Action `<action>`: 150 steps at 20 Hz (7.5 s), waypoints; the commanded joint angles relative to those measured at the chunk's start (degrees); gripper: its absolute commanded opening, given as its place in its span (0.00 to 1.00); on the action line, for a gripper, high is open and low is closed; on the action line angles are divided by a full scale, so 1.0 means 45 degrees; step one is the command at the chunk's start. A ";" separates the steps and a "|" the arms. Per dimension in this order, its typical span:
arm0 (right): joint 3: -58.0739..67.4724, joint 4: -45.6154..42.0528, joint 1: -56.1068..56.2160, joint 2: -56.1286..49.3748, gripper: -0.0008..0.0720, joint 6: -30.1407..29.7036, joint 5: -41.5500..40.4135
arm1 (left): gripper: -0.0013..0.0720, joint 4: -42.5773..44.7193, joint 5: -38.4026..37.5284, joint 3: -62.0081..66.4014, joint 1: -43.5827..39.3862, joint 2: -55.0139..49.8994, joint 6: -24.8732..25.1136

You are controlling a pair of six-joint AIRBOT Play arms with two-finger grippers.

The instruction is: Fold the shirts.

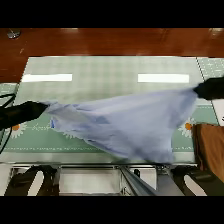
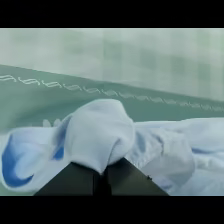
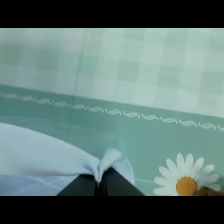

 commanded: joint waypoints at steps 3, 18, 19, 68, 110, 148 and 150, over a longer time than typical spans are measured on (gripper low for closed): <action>0.2487 0.2526 -0.1574 -0.5887 0.04 -0.0520 -0.3079 | 0.04 -0.2633 0.5299 0.0393 -0.0194 -0.5066 0.1598; 0.7781 0.6397 -0.5110 -1.1064 0.87 -0.1525 0.0452 | 0.98 -0.0321 -0.3264 0.9083 0.1700 -1.2750 0.1336; 0.7621 0.4833 -0.5542 -1.0885 0.87 -0.1545 0.1889 | 0.98 0.0262 -0.3857 0.8383 0.2064 -1.2327 0.1345; 1.0516 0.5586 -0.2531 -0.1690 0.04 -0.2754 -0.1637 | 0.04 -0.3206 -0.2603 1.5936 -0.0155 -0.5901 0.2414; 0.6392 0.9122 -0.3779 -1.1861 0.87 -0.1943 -0.3177 | 0.98 -0.3434 -0.2025 1.0224 -0.0015 -1.4086 0.2113; -0.7480 0.6484 -0.9452 -0.4250 0.86 -0.4250 -0.1904 | 0.04 -0.3308 -0.0748 -0.1098 0.1107 -0.9379 0.5984; -0.7499 0.5717 -0.9097 -0.4410 0.86 -0.3653 -0.1821 | 0.04 -0.3317 -0.0738 -0.1098 0.1098 -0.9379 0.5984</action>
